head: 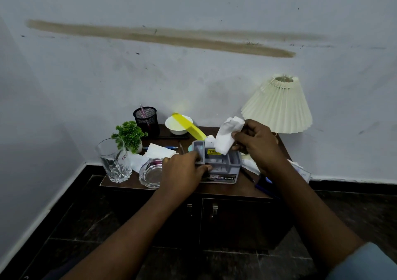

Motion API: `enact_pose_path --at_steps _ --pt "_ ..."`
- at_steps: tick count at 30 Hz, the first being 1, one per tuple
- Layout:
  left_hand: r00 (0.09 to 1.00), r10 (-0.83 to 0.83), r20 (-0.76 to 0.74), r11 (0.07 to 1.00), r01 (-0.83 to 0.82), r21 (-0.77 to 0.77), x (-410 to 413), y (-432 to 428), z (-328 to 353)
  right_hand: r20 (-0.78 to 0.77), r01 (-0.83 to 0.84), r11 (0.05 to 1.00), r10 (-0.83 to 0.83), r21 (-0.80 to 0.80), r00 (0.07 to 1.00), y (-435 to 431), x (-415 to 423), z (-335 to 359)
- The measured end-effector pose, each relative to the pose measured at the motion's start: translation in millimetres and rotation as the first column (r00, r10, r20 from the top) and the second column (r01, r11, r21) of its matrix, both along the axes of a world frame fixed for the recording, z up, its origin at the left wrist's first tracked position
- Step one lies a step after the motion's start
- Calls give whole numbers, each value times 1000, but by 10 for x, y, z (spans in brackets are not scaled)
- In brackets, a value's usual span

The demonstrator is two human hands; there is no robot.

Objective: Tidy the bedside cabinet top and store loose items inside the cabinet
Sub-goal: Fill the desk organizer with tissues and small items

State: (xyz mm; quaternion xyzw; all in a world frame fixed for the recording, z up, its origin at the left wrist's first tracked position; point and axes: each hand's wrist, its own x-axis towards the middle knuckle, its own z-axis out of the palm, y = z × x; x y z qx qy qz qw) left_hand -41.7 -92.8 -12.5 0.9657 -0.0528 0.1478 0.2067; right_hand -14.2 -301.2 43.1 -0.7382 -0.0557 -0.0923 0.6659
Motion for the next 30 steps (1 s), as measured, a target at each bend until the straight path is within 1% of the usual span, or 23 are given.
enact_pose_path --at_steps 1,3,5,6,8,10,12,15,17,18,20,22,24,26,28,30 --pt "1000 2 -8 999 -2 -35 -3 21 13 19 -17 1000 18 -25 1000 41 7 -28" --pt "1000 8 14 994 -7 -106 7 63 65 75 -16 984 30 -178 997 106 37 -90" --pt "999 8 38 983 -1 -186 76 87 139 114 17 919 30 -394 993 169 81 -144" --pt "1000 -2 27 974 8 -227 130 89 175 120 33 885 26 -465 992 195 99 -159" --pt "999 -44 -27 954 35 -297 229 82 228 112 38 844 27 -535 993 233 123 -194" --pt "994 -99 -49 927 74 -366 303 66 231 113 31 806 45 -591 993 244 133 -235" --pt "991 -131 -19 909 112 -402 343 29 198 135 29 782 71 -623 988 233 130 -260" --pt "986 -164 29 906 163 -392 404 -38 158 205 73 800 64 -596 977 210 154 -236" --pt "984 -174 31 888 171 -427 444 -59 137 227 87 799 63 -595 972 193 176 -230" --pt "985 -173 27 887 168 -430 454 -68 135 225 86 783 71 -616 972 190 184 -232" --pt "988 -157 2 915 146 -376 467 -103 130 219 83 736 90 -671 972 196 204 -266" --pt "991 -129 -21 949 117 -292 462 -149 109 234 94 718 99 -690 967 207 219 -313" --pt "996 -94 2 969 92 -231 450 -190 99 240 99 721 95 -686 966 209 223 -332" --pt "995 -71 65 975 83 -204 459 -201 92 224 96 717 87 -691 971 193 232 -341" --pt "990 -88 106 972 109 -210 462 -188 91 212 95 703 81 -705 974 165 231 -338" --pt "985 -142 94 944 163 -285 455 -160 101 205 95 666 89 -739 975 139 229 -321"
